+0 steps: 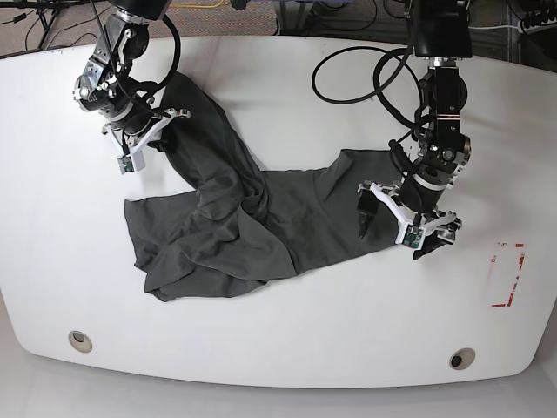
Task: Fold the T-shirt properly
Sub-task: 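Move the left gripper down onto the shirt's sleeve edge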
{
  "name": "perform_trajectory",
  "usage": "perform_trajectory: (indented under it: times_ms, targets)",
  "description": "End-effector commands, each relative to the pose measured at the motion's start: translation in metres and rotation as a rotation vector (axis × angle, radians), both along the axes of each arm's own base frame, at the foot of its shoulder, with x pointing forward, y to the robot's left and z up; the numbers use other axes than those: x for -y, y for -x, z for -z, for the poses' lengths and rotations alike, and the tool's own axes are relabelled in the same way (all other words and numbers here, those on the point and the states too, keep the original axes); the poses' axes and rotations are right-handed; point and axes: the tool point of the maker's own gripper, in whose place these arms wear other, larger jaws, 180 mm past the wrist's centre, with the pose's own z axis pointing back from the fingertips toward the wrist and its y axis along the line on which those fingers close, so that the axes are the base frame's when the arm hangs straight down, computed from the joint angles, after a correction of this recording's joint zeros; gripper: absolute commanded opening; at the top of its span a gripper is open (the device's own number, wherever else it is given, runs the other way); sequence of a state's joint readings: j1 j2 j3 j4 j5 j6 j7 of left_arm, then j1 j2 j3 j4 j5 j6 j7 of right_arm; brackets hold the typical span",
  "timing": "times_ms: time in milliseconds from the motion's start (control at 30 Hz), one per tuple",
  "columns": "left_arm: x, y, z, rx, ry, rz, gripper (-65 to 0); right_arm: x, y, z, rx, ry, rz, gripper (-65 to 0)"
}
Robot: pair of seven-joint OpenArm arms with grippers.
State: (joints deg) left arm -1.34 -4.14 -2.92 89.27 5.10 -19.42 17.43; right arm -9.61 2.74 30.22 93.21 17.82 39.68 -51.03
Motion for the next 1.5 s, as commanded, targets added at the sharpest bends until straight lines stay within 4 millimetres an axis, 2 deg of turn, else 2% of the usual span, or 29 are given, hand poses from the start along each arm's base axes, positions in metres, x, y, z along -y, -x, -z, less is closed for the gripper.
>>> perform_trajectory:
  times_ms: [0,67,267,467,667,867,1067,1133,1333,1400,1467]
  targets:
    - [0.001,-0.015,-0.018,0.063,0.017,0.006,-6.0,0.006,-0.008,-0.01,0.042,0.014,-0.002,-65.0]
    - [0.004,-0.026,-0.014,0.051,0.013,0.007,-5.5,0.009,-0.011,-0.01,0.038,0.024,-0.011,-65.0]
    - [0.004,-0.034,-0.005,0.023,0.006,0.003,-5.3,0.014,-0.011,-0.008,0.031,0.035,-0.014,-65.0]
    - [0.013,-0.037,0.005,-0.006,0.0,0.019,-5.3,0.025,-0.012,-0.006,0.015,0.064,-0.027,-65.0]
    - [0.014,-0.037,0.014,-0.034,0.001,0.018,-5.4,0.025,-0.013,-0.005,0.008,0.068,-0.035,-65.0]
    - [0.002,-0.038,0.027,-0.07,0.008,-0.005,-5.4,0.015,-0.016,-0.009,0.024,0.055,-0.041,-65.0]
    - [-0.009,-0.036,0.056,-0.169,0.038,-0.039,-5.6,0.011,-0.015,-0.01,0.024,0.055,-0.049,-65.0]
    - [-0.018,-0.039,0.07,-0.236,0.09,-0.079,-4.9,0.013,-0.011,-0.008,0.021,0.057,-0.042,-65.0]
    - [-0.024,-0.033,0.096,-0.345,0.133,-0.109,-4.8,0.014,-0.01,-0.008,0.019,0.061,-0.043,-65.0]
    - [-0.024,-0.034,0.101,-0.36,0.129,-0.107,-4.8,0.014,-0.01,-0.009,0.02,0.059,-0.041,-65.0]
    - [-0.026,-0.045,0.096,-0.344,0.091,-0.092,-5.3,0.015,-0.013,-0.009,0.023,0.057,-0.041,-65.0]
